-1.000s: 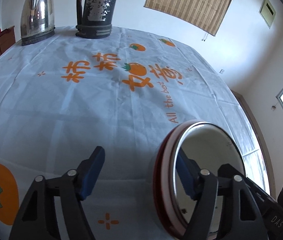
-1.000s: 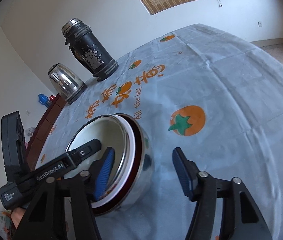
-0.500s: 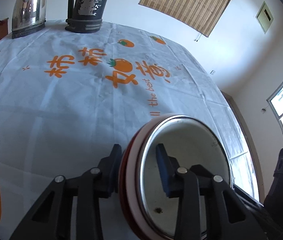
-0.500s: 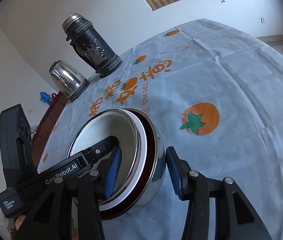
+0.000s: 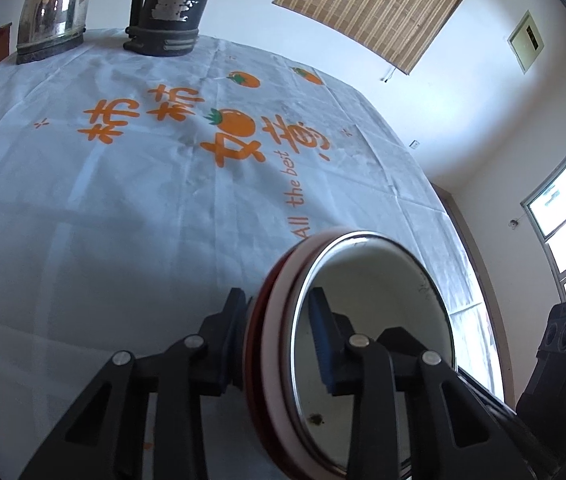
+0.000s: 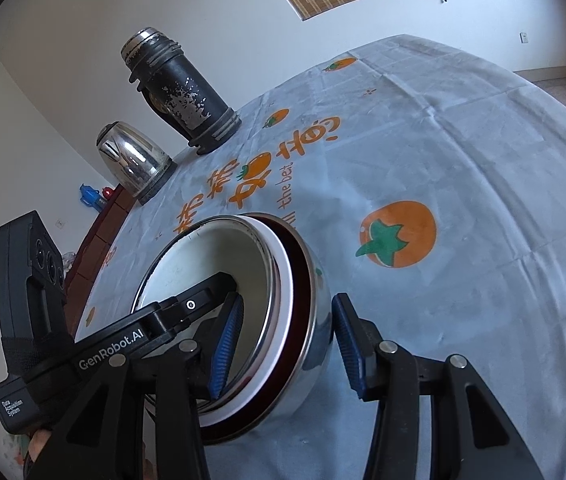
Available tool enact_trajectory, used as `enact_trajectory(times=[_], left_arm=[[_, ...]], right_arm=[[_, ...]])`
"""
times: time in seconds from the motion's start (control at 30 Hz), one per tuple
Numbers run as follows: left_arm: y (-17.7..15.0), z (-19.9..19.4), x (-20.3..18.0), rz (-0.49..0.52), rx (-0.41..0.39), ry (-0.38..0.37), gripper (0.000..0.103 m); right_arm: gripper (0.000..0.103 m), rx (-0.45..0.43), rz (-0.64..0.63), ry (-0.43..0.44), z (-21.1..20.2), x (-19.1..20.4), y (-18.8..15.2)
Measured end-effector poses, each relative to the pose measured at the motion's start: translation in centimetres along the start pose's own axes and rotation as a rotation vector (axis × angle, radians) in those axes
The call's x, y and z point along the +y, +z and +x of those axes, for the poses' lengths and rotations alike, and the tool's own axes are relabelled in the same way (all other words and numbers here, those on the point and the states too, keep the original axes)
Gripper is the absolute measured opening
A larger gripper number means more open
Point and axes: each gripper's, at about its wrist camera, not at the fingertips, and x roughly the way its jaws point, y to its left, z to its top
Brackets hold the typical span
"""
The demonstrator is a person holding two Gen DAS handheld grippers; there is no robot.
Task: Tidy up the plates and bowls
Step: 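Lift the nested bowl stack and carry it toward the red-flower plates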
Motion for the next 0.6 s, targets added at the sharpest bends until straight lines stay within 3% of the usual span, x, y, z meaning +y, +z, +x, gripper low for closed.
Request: enact_trajectory(times=[0.6], left_arm=[[-1.3, -0.5, -0.8, 0.051, -0.048, 0.031, 0.031]], right_arm=[[0.047, -0.026, -0.034, -0.029, -0.6, 0.1, -0.7]])
